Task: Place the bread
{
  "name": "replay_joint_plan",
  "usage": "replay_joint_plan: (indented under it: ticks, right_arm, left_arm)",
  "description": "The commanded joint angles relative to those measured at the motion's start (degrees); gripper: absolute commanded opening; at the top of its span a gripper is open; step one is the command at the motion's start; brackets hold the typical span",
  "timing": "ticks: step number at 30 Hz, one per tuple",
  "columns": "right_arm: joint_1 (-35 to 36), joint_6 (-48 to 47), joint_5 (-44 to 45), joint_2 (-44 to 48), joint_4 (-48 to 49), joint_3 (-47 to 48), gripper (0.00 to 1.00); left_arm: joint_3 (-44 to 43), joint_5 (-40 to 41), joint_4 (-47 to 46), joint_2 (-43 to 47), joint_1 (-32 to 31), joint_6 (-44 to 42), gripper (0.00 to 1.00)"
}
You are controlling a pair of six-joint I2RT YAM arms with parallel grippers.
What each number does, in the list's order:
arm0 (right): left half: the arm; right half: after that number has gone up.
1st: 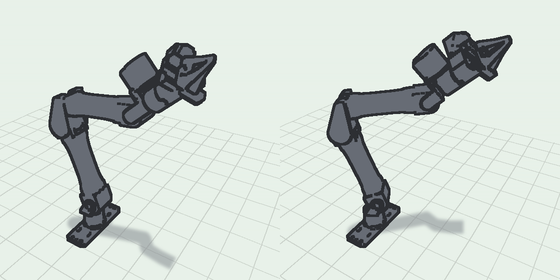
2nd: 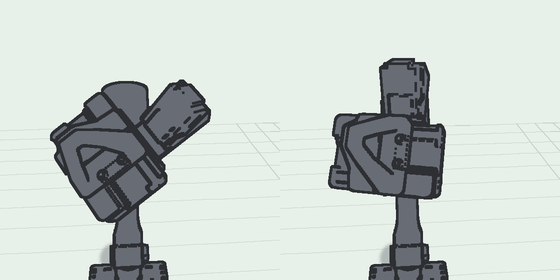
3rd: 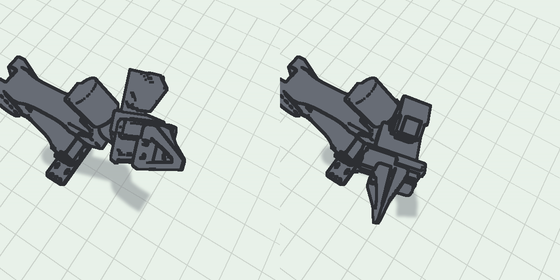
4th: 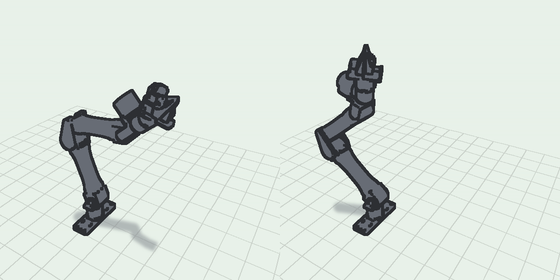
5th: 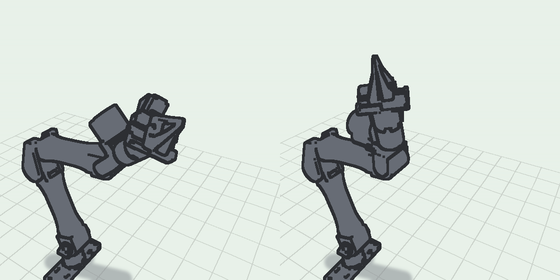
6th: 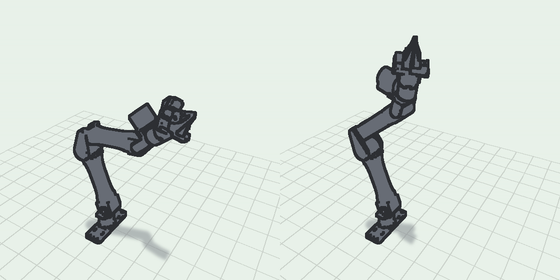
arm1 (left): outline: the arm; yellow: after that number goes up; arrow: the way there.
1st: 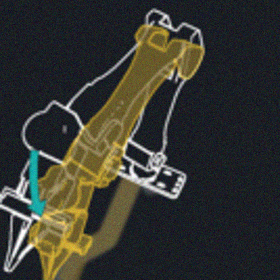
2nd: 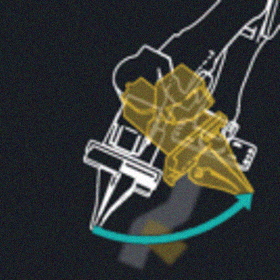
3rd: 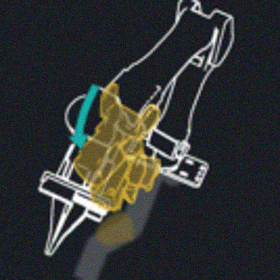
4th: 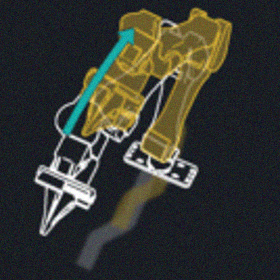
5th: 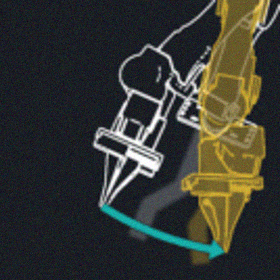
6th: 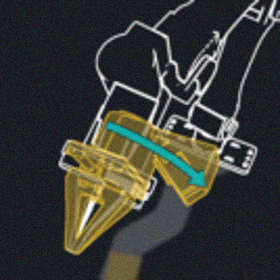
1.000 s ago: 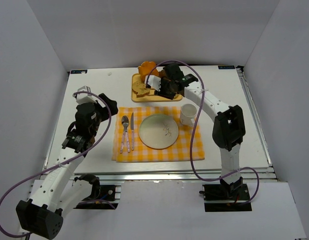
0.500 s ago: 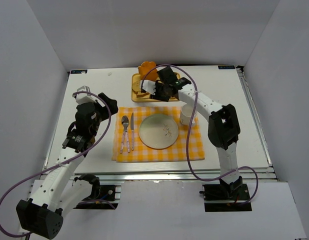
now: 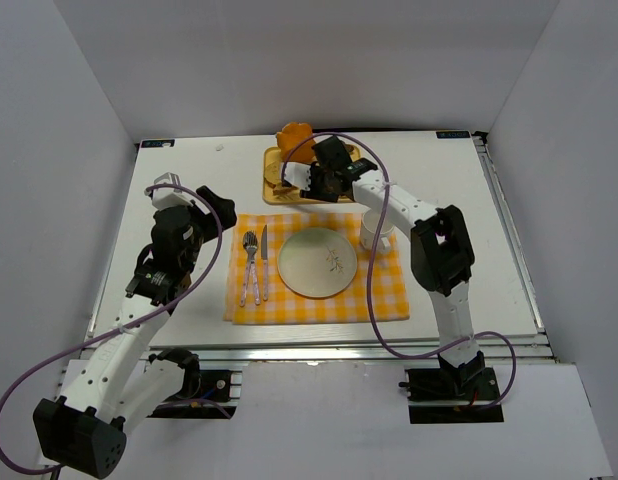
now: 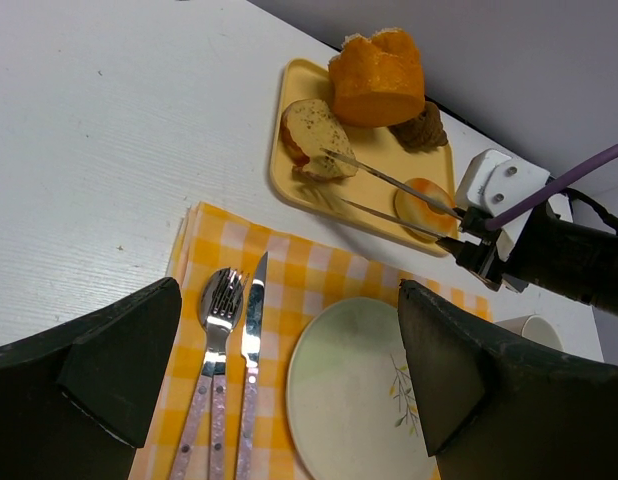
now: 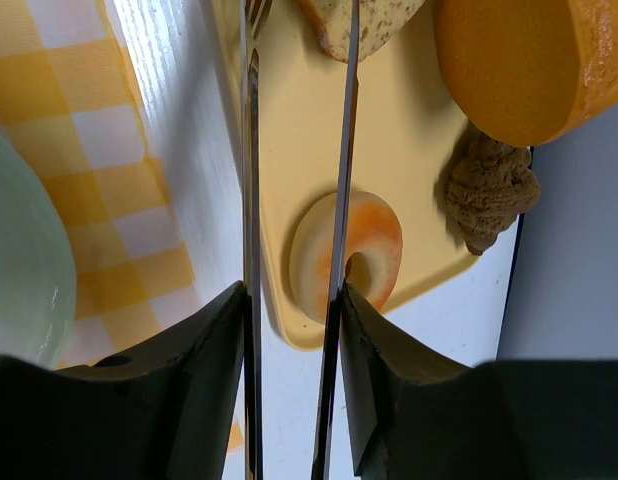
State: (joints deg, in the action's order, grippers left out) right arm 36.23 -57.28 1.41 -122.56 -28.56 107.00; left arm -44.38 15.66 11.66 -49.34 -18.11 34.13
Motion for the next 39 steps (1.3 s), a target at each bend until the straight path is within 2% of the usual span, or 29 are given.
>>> replay_joint_plan:
  ticks: [1, 8, 11, 17, 29, 33, 39]
  right_arm:
    - [0.07, -0.82, 1.31, -0.48, 2.63, -0.04, 0.45]
    - [0.07, -1.79, 2.02, -1.27, 2.72, -0.21, 0.4]
    - [0.07, -1.96, 1.84, -1.01, 2.37, -0.56, 0.26]
    - [0.07, -1.44, -0.79, 2.15, 1.4, -2.76, 0.12]
    - [-0.02, 4.1, -9.05, 13.4, 1.31, -7.42, 0.07]
    - [-0.02, 5.15, -10.9, 19.53, 0.61, -12.06, 0.07]
    - [-0.02, 4.37, -13.63, 32.44, -2.2, -26.21, 0.07]
  left_arm:
    - [-0.18, 0.25, -0.67, 0.56, 0.35, 0.24, 0.98]
    - [-0.01, 0.07, -1.11, 0.48, 0.44, 0.5, 0.98]
    - [-0.09, -0.19, -1.38, 0.3, 0.44, 0.67, 0.98]
    - [0.08, -0.46, -1.73, 0.21, 0.44, 0.76, 0.98]
    - [0.43, -0.72, -2.34, 0.3, 0.44, 1.2, 0.98]
    - [0.52, -0.72, -2.43, 0.56, 0.53, 1.38, 0.98]
    - [1.05, -0.72, -2.61, 1.09, 0.53, 1.47, 0.98]
